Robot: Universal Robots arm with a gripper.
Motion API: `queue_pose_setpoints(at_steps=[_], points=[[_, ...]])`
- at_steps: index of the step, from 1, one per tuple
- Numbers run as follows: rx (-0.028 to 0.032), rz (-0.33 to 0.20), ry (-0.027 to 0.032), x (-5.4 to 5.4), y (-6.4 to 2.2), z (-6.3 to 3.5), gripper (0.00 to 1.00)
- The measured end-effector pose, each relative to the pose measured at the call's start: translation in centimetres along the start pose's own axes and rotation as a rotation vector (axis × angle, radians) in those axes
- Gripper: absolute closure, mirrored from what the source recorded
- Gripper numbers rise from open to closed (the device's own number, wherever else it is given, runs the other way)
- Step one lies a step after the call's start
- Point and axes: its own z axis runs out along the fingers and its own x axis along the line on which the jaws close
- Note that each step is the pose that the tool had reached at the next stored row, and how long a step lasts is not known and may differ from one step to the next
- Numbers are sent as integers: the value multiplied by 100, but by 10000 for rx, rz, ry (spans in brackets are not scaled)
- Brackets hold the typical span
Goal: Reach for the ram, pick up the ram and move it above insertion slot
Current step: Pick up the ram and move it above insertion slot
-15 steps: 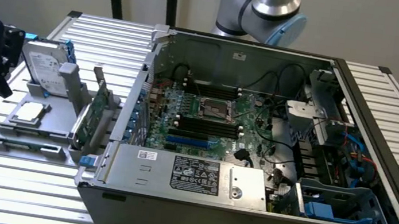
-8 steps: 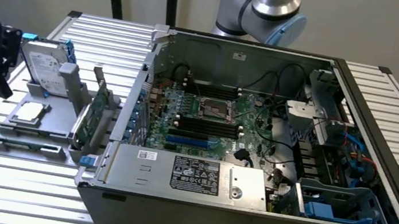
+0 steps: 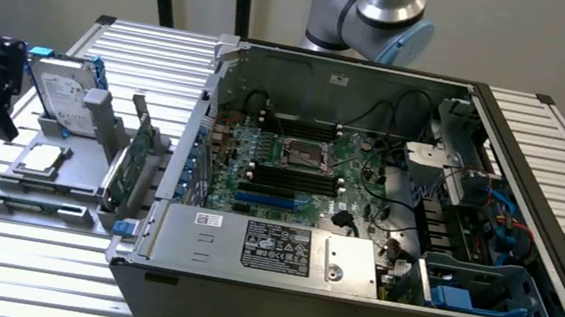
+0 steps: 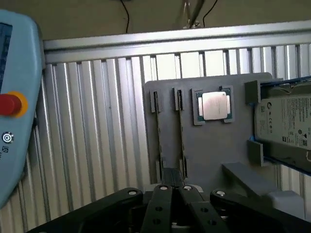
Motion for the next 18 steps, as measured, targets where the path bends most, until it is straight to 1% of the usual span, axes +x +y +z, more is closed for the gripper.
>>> queue_pose_setpoints(at_steps=[8,13,14,15,16,17,18], points=[[-26,-1388,25,-2,1,11,89],[-28,-1443,27,-6,0,11,89],[-28,-1442,27,-8,0,11,88],[-28,-1442,27,-9,0,11,82],[-28,-1442,27,-11,0,11,82],[-29,-1443,28,-12,0,13,76],[-28,-1443,27,-12,0,16,76]])
